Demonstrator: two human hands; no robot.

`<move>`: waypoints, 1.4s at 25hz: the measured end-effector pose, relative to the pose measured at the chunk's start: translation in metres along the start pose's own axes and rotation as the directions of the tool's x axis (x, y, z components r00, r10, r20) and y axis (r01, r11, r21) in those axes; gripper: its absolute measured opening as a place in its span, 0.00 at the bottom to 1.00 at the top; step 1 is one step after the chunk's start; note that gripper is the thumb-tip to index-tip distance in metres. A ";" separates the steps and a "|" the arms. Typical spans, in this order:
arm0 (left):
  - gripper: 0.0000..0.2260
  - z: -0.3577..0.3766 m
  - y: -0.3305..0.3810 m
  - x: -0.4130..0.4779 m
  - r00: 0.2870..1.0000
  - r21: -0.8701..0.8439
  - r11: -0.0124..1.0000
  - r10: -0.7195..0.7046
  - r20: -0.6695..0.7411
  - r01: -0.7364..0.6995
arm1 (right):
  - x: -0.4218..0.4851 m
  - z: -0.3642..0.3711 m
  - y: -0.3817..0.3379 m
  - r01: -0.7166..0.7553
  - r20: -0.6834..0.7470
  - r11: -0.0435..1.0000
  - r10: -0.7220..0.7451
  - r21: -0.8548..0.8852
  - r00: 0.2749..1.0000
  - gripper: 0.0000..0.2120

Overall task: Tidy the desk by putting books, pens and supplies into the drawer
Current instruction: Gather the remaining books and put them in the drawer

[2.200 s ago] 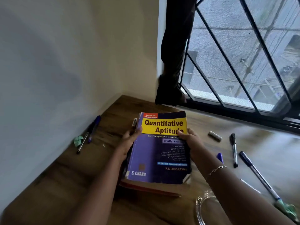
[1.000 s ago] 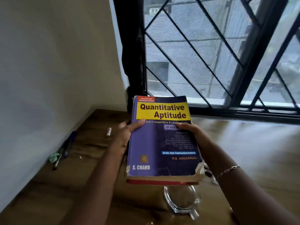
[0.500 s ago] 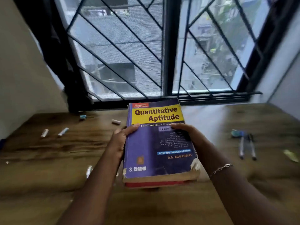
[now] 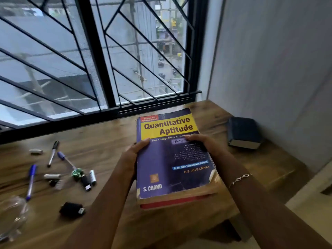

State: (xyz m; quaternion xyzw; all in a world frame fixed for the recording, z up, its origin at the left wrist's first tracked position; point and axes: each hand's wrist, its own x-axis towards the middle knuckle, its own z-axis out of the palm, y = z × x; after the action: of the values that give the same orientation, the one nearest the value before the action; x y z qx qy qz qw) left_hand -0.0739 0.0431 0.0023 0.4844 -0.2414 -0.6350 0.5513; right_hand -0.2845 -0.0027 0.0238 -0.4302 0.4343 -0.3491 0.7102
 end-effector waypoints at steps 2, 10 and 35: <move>0.20 0.019 -0.011 0.009 0.998 0.018 0.999 -0.039 0.047 0.038 | -0.002 -0.024 -0.001 -0.005 -0.046 1.000 0.004 -0.022 0.999 0.04; 0.21 0.083 -0.070 0.055 0.989 0.056 0.988 -0.147 0.009 0.147 | 0.008 -0.115 -0.001 -0.197 -0.092 0.980 0.192 -0.042 0.977 0.08; 0.27 0.150 -0.060 0.073 0.927 0.939 -0.186 0.299 -0.226 0.289 | 0.062 -0.179 -0.025 -0.130 -0.101 0.287 0.112 -0.949 0.989 0.15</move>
State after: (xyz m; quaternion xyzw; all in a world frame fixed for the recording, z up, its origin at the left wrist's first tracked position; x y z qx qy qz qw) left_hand -0.2279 -0.0427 -0.0114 0.8396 -0.5326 -0.1061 0.0113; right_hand -0.4282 -0.1216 -0.0179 -0.7304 0.5929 0.0274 0.3380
